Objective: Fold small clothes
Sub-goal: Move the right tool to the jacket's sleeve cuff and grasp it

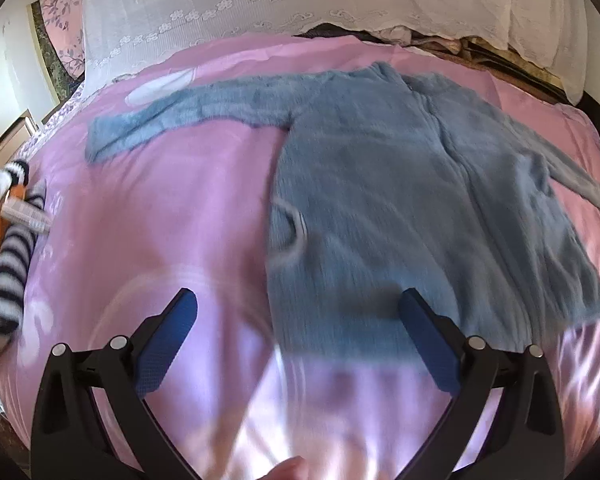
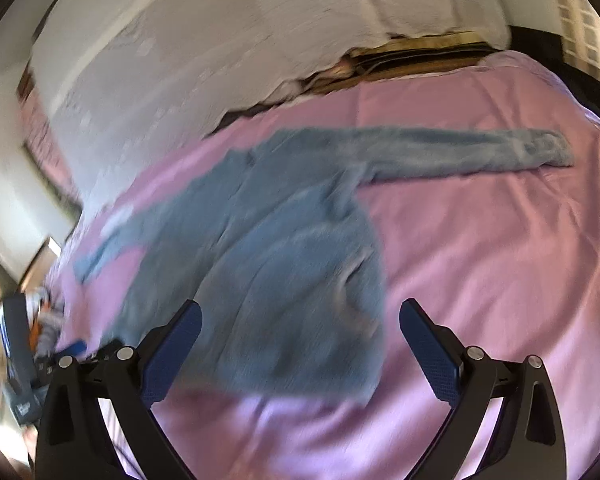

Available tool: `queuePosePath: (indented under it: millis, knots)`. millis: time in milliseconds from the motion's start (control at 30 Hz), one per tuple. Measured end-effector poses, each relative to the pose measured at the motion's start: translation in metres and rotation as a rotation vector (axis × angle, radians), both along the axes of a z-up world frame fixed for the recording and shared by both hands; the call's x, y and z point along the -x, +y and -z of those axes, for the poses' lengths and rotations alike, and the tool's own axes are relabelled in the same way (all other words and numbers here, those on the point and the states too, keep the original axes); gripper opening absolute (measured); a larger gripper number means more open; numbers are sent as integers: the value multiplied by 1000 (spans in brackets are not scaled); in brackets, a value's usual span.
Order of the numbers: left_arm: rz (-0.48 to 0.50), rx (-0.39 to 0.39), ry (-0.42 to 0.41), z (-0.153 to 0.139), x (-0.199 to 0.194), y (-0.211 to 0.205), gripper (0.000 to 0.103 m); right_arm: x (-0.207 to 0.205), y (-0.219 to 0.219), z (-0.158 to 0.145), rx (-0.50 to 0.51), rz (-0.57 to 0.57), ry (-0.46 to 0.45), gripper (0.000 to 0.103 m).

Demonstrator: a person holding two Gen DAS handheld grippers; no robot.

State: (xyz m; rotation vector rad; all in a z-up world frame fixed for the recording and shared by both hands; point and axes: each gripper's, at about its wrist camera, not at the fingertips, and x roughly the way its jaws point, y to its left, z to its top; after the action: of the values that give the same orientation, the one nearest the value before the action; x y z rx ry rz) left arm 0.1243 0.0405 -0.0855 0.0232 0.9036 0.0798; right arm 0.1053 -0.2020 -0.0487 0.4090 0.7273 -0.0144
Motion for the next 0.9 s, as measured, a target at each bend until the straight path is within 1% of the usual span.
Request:
queuePosePath:
  millis: [67,200,267,367,433,467,533,600,633,667,700,833,900]
  knots:
    - [-5,-20,-19,-8,-17,2,99,-16,-15,-8,24,47,-8,100]
    - [-22,-62,-67,-31,-55,2,99,-52,-40,-34,48,68,-57,100]
    - [-27,-61,-83,-41,-77,2,99,-71,-57,-47,37,93,-86,100]
    - [-49,-43,-84,-46,-107,2,99,-91,-90,-54,-21,200,-125,100]
    - [-54,-28,-73,-41,-120,1,99,-97,-112,-45,-86,266,-142,100]
    - [-47,-16,-58,-36,-127,-1,99,-98,-123,-35,-128,293,-154,100]
    - [-17,6,-22,-21,-140,-7,99,-95,-138,-14,-176,344,-166,100]
    - [5,6,2,-2,-149,-14,99,-95,-151,8,-177,389,-135,100]
    - [16,8,20,11,-151,-16,99,-98,-161,20,-178,405,-93,99]
    - [21,9,48,21,-152,-17,99,-98,-169,30,-191,415,-61,98]
    - [25,15,84,31,-154,-17,99,-94,-181,39,-226,437,-43,97]
    - [28,43,65,28,-152,-14,99,-84,-206,48,-366,492,-60,96]
    - [26,56,84,33,-154,-14,99,-81,-209,49,-379,508,-57,96]
